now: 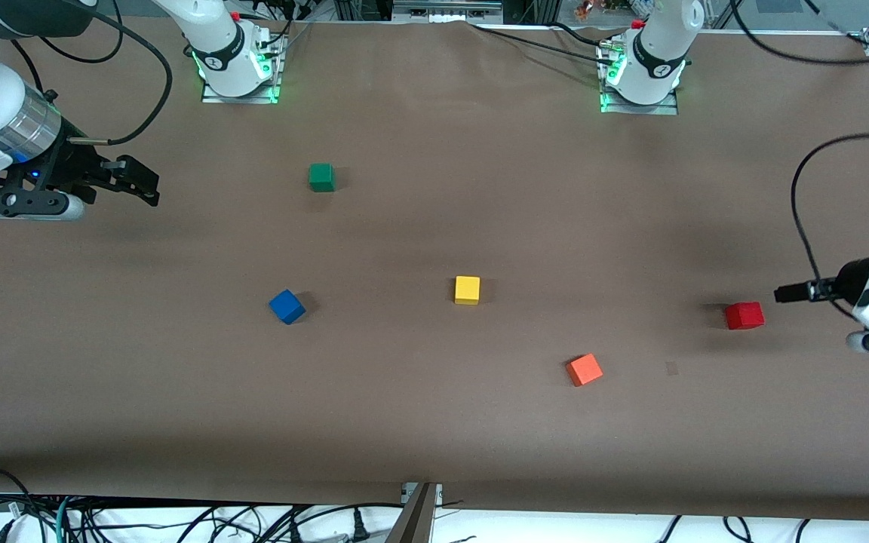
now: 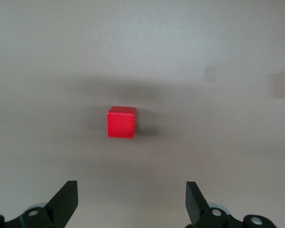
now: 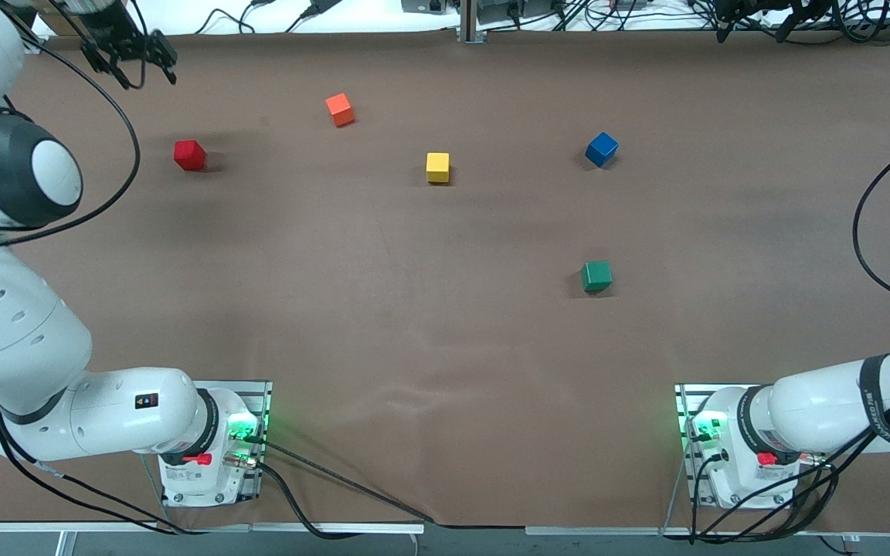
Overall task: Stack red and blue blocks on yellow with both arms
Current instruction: 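Lower the left gripper onto the red cube and close it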
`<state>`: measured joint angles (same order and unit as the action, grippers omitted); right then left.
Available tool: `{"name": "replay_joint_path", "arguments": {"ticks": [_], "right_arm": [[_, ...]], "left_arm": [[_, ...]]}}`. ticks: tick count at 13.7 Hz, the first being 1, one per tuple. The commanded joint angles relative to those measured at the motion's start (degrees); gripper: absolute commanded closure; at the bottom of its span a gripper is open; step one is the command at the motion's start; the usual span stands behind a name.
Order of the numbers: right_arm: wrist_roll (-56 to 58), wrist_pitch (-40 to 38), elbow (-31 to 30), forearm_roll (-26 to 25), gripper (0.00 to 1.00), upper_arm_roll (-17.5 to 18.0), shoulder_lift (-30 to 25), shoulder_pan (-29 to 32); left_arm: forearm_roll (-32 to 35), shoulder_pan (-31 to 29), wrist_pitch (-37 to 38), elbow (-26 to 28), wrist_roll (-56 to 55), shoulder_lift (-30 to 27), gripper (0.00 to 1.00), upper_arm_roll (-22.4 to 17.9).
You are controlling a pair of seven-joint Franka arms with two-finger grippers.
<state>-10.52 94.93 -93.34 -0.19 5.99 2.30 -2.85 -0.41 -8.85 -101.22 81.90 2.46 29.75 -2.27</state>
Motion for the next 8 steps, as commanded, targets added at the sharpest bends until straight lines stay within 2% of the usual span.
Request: {"name": "replay_joint_path", "arguments": {"ticks": [1,5,8], "right_arm": [[0.6,0.2,-0.6,0.2,0.0,0.7,-0.9,0.8],[0.6,0.2,-0.6,0.2,0.0,0.7,-0.9,0.8],[0.6,0.2,-0.7,0.2,0.0,0.7,-0.9,0.8]], "left_arm": [[-0.4,-1.2,-7.3,3.8,0.5,2.3,0.0,0.2],[0.1,-1.8,-20.2,12.5,0.7,3.2,0.0,0.2],[0.0,-1.9,-25.9,14.5,4.3,5.5,0.0,0.3]]}}
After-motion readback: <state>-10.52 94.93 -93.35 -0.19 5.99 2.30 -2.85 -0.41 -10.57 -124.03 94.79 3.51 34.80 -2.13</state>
